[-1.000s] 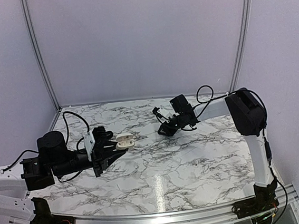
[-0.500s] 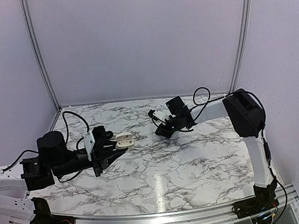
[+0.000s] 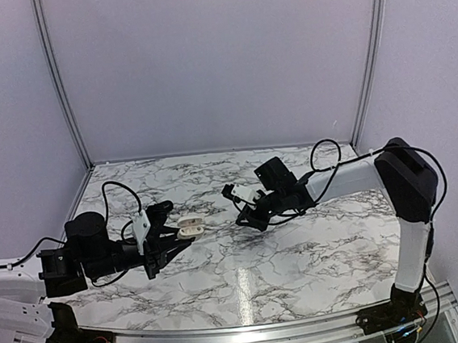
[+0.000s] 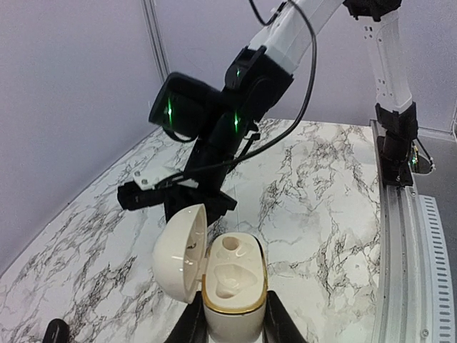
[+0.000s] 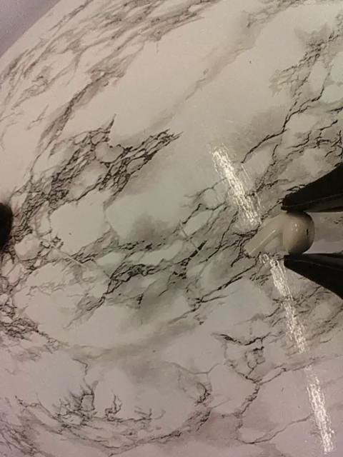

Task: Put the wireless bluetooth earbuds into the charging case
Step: Pick up the left earbud from the center of the board.

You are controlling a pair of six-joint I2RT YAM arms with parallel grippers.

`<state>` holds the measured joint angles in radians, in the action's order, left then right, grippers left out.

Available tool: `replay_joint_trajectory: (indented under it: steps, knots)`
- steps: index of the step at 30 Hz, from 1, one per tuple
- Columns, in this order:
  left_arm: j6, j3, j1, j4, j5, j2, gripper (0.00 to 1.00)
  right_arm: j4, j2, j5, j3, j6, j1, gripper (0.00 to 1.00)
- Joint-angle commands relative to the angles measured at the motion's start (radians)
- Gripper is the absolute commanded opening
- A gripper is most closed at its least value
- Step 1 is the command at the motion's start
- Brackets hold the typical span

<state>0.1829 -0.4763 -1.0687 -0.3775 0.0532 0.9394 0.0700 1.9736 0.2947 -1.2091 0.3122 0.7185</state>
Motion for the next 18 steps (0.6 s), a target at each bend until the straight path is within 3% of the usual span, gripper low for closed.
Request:
replay_joint_trajectory:
  steps: [1,11,18]
  knots:
    - [-0.045,0.024,-0.002,-0.072,-0.029,0.015,0.0,-0.022,-0.146,-0.048,0.048,0.023,0.047,0.12]
    - [-0.068,0.051,0.004,-0.049,-0.026,0.023,0.0,0.116,-0.488,-0.289,0.129,0.055,0.233,0.11]
    - [-0.104,0.042,0.004,-0.04,0.092,0.039,0.0,0.245,-0.662,-0.442,0.117,0.125,0.423,0.11]
